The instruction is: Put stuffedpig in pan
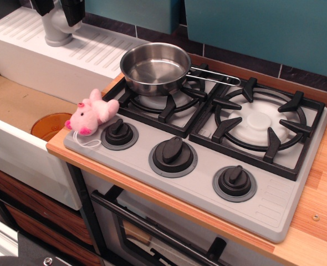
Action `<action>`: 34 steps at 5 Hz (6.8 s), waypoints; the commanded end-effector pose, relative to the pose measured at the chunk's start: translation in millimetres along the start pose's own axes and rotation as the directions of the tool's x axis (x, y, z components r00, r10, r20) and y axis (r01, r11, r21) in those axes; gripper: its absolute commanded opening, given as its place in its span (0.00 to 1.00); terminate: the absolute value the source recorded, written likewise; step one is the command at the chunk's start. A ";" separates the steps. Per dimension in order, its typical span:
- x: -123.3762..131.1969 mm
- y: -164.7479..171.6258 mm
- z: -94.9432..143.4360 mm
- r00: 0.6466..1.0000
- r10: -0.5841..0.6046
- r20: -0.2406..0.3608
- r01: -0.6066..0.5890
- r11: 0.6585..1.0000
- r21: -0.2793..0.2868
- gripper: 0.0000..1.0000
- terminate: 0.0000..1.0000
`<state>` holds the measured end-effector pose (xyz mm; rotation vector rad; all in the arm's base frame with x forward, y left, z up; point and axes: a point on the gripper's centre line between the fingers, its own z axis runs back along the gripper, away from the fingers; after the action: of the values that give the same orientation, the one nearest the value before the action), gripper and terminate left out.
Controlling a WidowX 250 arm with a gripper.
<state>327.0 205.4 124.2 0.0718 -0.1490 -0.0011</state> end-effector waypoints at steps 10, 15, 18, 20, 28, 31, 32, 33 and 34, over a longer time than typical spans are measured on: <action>-72.1 -74.2 -43.8 0.988 0.047 0.146 -0.048 0.999 0.005 1.00 0.00; -68.4 -60.9 -83.2 0.997 0.031 0.075 -0.029 0.999 -0.022 0.00 0.00; -68.5 -58.9 -64.7 0.999 0.035 -0.017 -0.034 0.999 0.038 0.00 0.00; -51.6 -59.6 -19.7 0.997 0.028 -0.075 -0.023 0.998 0.066 0.00 0.00; 25.2 -115.6 10.8 0.993 0.045 -0.107 -0.050 0.998 -0.038 0.00 0.00; 33.6 -99.9 3.4 0.998 -0.003 -0.064 -0.001 0.997 -0.071 1.00 0.00; 34.2 -95.3 4.7 0.999 -0.011 -0.049 0.008 0.998 -0.067 1.00 0.00; 34.7 -91.5 10.7 0.999 -0.007 -0.038 0.005 0.999 -0.044 1.00 0.00; 35.2 -88.8 16.0 0.999 -0.007 -0.033 0.006 1.000 -0.027 1.00 0.00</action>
<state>353.2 112.3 112.0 0.0178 -0.0362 -0.0124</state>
